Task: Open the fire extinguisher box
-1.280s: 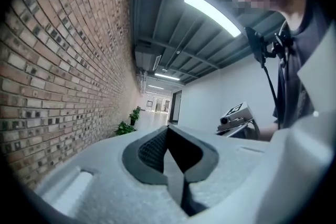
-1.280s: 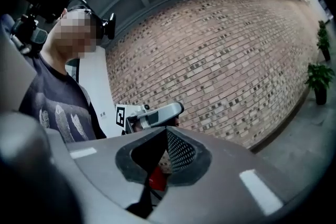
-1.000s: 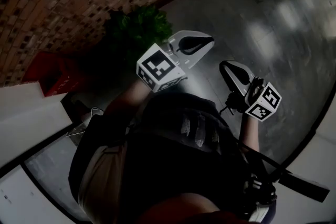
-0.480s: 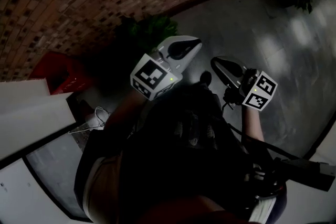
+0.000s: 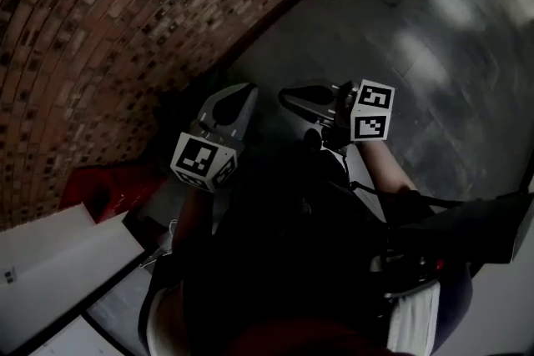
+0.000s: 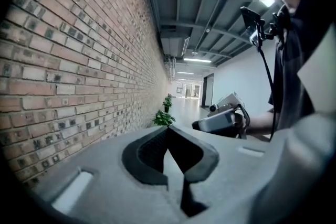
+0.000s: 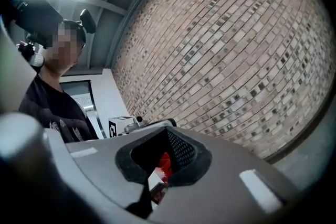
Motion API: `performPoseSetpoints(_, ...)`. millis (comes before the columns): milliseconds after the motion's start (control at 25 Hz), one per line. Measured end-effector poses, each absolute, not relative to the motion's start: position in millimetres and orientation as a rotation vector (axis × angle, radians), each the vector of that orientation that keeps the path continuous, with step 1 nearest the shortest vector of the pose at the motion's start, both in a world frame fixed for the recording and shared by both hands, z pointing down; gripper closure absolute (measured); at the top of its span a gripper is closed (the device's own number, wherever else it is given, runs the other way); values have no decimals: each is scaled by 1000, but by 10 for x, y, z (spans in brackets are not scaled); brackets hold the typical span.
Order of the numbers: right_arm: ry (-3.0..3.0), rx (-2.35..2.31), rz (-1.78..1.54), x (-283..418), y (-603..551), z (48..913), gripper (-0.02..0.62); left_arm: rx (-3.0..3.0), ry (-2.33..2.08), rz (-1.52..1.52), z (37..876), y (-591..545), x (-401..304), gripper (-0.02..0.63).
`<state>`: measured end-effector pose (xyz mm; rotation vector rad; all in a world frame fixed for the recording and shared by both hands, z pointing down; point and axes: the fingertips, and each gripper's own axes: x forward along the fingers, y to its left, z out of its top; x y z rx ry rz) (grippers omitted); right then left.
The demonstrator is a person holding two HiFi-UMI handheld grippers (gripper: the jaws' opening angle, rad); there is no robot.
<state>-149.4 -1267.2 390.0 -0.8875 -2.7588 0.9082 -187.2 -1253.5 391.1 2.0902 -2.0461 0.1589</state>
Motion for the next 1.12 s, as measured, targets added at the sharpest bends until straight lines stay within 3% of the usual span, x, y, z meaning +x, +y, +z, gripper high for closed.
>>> performPoseSetpoints(600,-2726,-902,984,-1283,-13931,3890,594,2064,-1976,219,3927,-13874,-1575,603)
performPoseSetpoints(1120,-2650,-1050,932,-1349,-14298,4068,594,1878,-2135,192,4070,-14137,-1770,603)
